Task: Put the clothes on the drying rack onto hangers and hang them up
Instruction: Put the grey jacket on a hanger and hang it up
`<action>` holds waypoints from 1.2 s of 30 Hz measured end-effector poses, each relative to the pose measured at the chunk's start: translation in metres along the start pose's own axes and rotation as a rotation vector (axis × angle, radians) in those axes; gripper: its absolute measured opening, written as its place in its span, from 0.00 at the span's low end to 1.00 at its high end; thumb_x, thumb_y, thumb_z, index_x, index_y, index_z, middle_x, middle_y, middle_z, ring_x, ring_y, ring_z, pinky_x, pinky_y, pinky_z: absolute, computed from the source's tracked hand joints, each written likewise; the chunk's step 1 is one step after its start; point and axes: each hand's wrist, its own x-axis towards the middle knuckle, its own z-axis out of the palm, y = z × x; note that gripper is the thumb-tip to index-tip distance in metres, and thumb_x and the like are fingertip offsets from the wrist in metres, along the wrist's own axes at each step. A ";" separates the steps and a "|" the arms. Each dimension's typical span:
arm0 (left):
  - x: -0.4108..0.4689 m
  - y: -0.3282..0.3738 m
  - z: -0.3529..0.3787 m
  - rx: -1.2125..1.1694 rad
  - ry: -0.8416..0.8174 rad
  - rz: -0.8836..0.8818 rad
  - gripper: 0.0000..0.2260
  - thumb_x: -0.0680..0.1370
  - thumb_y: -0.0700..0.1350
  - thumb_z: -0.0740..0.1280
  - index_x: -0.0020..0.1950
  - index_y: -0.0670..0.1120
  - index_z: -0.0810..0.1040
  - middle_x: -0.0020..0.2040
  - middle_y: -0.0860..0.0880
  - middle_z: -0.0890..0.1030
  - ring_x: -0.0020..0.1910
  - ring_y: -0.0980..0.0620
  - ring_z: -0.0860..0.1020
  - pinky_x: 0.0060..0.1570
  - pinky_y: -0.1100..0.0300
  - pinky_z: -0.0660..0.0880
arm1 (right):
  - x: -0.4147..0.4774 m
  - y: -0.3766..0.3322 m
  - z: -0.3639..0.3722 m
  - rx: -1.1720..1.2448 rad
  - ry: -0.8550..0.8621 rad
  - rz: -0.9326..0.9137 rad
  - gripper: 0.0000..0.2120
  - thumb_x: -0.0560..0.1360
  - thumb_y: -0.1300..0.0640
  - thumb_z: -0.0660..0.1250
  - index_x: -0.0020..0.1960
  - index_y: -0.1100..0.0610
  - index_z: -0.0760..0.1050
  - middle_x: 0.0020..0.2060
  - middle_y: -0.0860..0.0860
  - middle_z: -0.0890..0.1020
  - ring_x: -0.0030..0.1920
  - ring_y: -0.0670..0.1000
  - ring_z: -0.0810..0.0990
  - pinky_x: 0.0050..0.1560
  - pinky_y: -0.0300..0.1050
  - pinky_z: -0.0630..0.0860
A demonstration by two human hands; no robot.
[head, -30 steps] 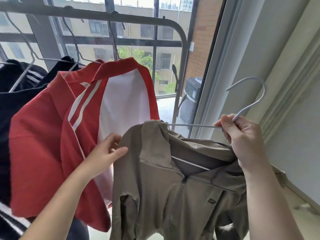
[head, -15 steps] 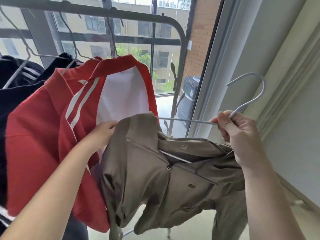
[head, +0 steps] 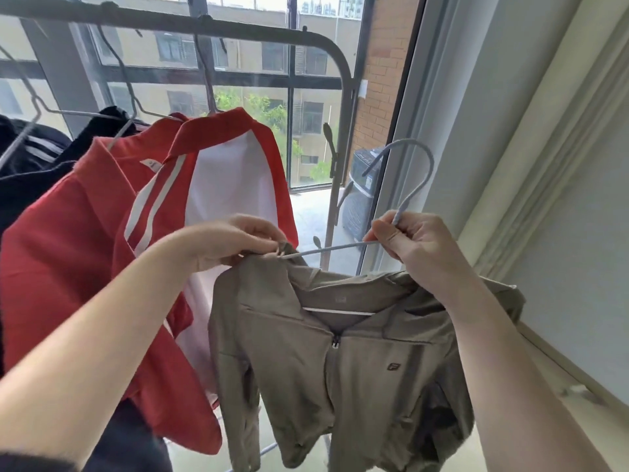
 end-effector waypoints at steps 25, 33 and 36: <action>-0.004 0.016 0.054 0.660 0.474 0.444 0.16 0.78 0.56 0.60 0.65 0.54 0.70 0.48 0.54 0.81 0.45 0.56 0.79 0.46 0.66 0.75 | 0.038 0.014 -0.001 0.107 -0.020 0.033 0.13 0.79 0.57 0.65 0.37 0.56 0.80 0.22 0.46 0.69 0.25 0.48 0.64 0.27 0.34 0.63; 0.001 -0.006 0.022 0.697 0.687 0.548 0.06 0.80 0.49 0.62 0.44 0.51 0.75 0.33 0.54 0.77 0.33 0.52 0.76 0.33 0.56 0.70 | 0.041 0.026 -0.053 -0.398 -0.232 0.062 0.15 0.78 0.45 0.62 0.63 0.47 0.76 0.54 0.46 0.82 0.55 0.46 0.80 0.61 0.46 0.74; -0.001 -0.006 0.009 0.669 0.697 0.551 0.06 0.80 0.47 0.63 0.44 0.51 0.75 0.33 0.55 0.77 0.33 0.52 0.77 0.32 0.55 0.72 | 0.037 0.040 -0.071 -0.395 -0.183 0.084 0.10 0.80 0.52 0.63 0.51 0.50 0.83 0.46 0.48 0.86 0.50 0.48 0.83 0.60 0.53 0.75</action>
